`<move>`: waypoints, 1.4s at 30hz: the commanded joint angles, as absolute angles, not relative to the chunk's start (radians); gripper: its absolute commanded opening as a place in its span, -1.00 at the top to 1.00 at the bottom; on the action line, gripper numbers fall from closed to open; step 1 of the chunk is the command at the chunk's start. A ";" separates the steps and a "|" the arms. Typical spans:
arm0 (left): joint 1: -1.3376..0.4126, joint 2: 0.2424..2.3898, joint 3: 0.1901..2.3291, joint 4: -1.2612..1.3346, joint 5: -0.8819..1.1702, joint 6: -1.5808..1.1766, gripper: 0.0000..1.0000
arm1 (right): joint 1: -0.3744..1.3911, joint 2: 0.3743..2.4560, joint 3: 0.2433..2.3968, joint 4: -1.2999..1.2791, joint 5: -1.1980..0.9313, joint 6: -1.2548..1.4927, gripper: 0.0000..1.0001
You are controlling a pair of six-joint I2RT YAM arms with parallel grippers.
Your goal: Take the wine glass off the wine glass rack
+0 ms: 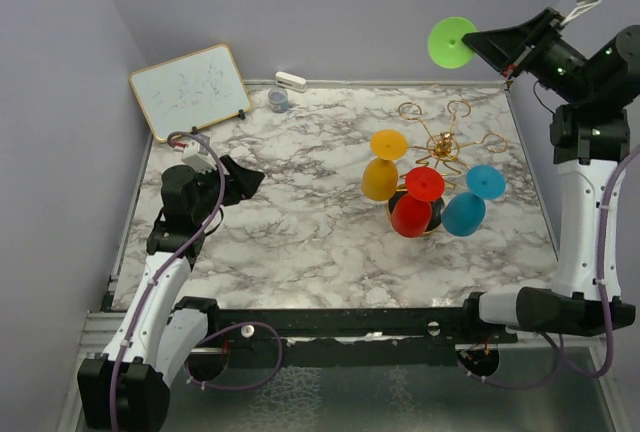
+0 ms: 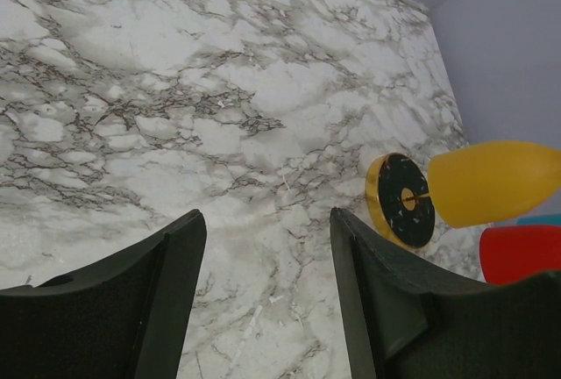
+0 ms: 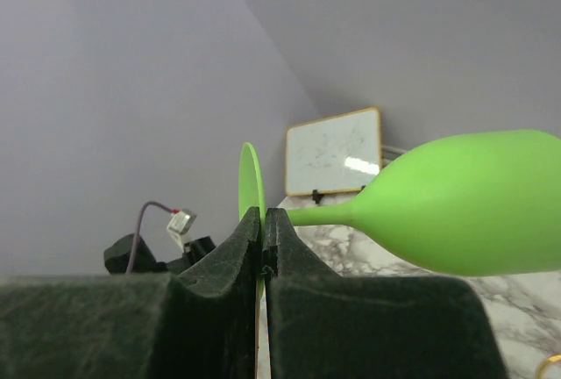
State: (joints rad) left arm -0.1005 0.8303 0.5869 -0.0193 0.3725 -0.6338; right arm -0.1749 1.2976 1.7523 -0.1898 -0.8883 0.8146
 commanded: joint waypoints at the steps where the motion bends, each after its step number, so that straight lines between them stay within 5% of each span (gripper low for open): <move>1: -0.106 0.780 0.588 -0.039 0.312 -0.603 -0.25 | 0.004 1.335 1.836 -0.231 -0.807 0.699 0.98; 16: -0.106 0.807 0.612 -0.237 0.154 -0.733 -0.57 | 0.405 1.288 1.802 -0.433 -0.609 0.351 0.98; 22: -0.106 0.553 0.676 -0.383 0.116 -0.850 -0.58 | 0.493 1.259 1.676 -0.403 -0.567 0.231 0.98; 28: -0.106 0.338 0.775 -0.547 0.137 -0.924 -0.57 | 0.809 1.332 1.626 -0.377 -0.282 0.040 0.98; 42: -0.107 0.303 0.945 -0.765 0.412 -1.271 -0.57 | 1.289 1.258 1.041 0.386 0.360 -0.538 0.98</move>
